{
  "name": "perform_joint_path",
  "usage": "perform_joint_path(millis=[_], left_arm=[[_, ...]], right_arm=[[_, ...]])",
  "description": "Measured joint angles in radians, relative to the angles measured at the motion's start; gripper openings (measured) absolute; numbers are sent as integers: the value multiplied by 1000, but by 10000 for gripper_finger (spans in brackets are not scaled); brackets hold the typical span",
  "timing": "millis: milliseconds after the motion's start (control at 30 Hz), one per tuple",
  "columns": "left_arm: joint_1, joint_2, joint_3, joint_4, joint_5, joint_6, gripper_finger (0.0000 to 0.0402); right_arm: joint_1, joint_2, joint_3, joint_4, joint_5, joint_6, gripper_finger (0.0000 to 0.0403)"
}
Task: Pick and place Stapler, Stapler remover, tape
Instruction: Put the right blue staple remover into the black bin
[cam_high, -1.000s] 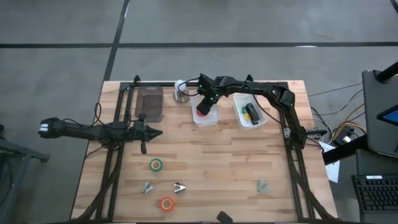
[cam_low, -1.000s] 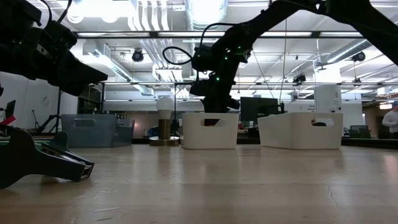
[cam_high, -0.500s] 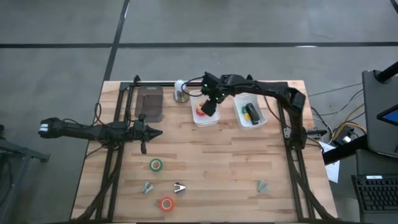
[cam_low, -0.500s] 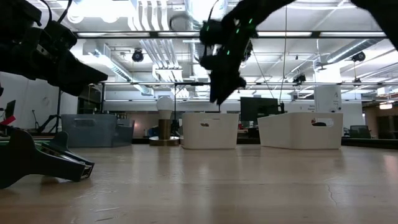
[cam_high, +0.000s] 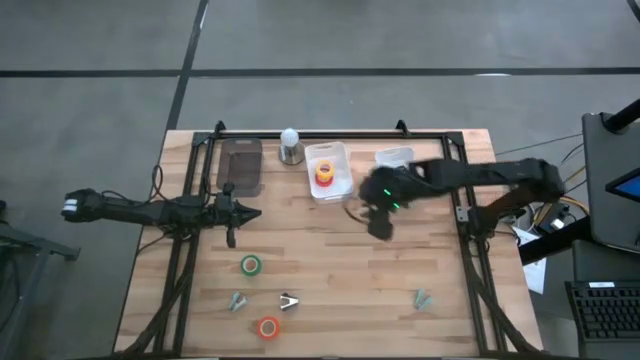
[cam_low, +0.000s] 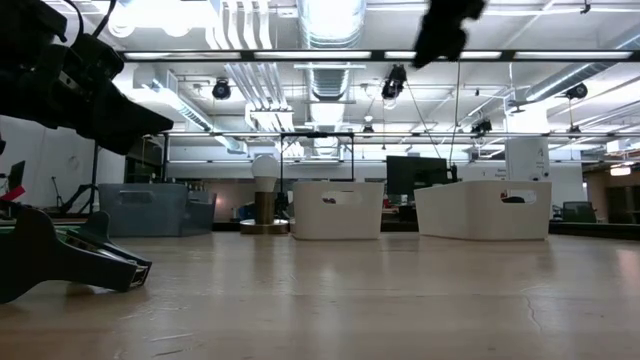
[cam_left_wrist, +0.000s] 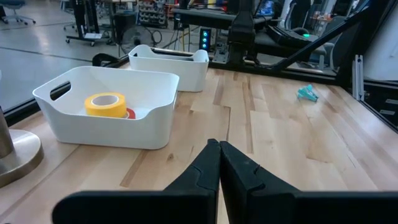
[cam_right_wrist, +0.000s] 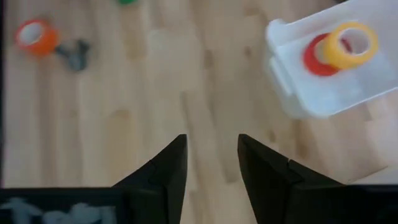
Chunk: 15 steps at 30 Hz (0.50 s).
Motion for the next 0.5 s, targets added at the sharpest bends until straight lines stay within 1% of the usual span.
perform_joint_path(millis=[167,233,333,433,500], left_arm=[[0,0,0,0,0,0,12],[0,0,0,0,0,0,12],[0,0,0,-1,0,0,12],[0,0,0,-4,0,0,12],[0,0,0,-4,0,0,12]], right_arm=[[168,-141,-158,-3,8,43,124],[229,-183,-220,-2,3,92,121],[309,-229,-297,-3,-3,305,117],[378,-260,-357,-1,-59,514,111],[430,-270,-394,1,-72,631,107]])
